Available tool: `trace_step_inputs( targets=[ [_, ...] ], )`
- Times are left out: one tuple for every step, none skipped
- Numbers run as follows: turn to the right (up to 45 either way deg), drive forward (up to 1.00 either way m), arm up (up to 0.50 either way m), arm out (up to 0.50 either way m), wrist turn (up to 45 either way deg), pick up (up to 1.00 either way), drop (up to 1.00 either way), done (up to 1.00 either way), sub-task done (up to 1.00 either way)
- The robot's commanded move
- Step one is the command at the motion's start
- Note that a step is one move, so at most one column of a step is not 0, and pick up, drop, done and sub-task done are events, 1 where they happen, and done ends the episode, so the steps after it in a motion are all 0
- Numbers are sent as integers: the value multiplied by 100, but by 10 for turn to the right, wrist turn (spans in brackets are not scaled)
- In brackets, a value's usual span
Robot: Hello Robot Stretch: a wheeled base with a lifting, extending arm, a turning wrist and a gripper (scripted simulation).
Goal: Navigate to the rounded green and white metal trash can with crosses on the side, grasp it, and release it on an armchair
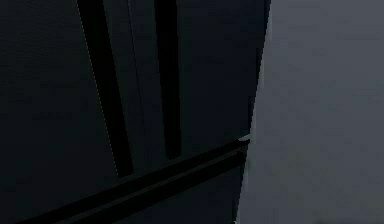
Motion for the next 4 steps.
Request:
trace_step_inputs(
  targets=[
    [0, 0, 12, 0, 0, 0, 0, 0, 0],
    [0, 0, 0, 0, -450, 0, 0, 0, 0],
    [0, 0, 0, 0, -450, 0, 0, 0, 0],
    [0, 0, 0, 0, -90, 0, 0, 0, 0]
  ],
)
